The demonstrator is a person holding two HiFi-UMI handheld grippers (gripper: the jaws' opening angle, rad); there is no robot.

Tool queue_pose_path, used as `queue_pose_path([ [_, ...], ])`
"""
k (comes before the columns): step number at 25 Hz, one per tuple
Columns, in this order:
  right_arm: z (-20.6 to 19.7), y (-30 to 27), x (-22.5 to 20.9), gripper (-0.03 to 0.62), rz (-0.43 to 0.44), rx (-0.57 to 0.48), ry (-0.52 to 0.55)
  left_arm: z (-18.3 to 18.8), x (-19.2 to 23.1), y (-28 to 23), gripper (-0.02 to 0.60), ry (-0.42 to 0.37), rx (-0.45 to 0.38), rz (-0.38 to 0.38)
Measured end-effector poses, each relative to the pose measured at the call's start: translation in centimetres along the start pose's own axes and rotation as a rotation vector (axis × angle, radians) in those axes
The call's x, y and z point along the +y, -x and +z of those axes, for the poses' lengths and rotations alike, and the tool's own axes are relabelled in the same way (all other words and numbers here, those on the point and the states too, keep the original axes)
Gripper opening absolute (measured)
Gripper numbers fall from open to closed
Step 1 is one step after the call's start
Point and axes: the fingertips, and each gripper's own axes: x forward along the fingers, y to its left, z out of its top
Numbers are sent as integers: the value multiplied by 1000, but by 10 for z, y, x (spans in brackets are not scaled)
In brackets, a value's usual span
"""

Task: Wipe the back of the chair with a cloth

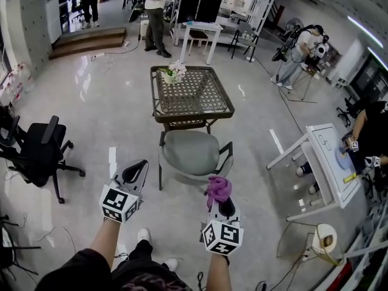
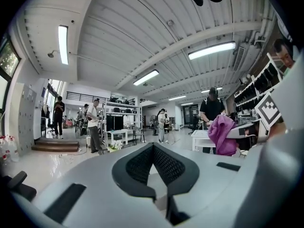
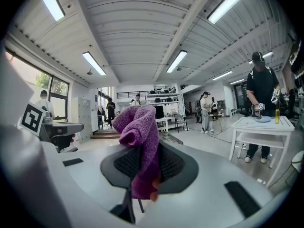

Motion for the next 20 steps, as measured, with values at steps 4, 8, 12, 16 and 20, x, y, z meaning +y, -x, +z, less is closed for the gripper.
queue_pose_path([
  [4,11,10,3,87,12,-16,2,16,-2,11,9,-8,-25,3],
  [8,12,18,6,86,15,-8,1,23,-4,24,9,-32,-21,11],
  [12,14,25,7,86,22,-12,-5,30,-9,33,9,-48,-26,15],
  [16,19,32,8,86,17,-20,-13,38,-13,41,9,-66,-37,17],
  [20,26,41,9,86,11,-26,-15,51,-15,50,9,-73,-56,18],
])
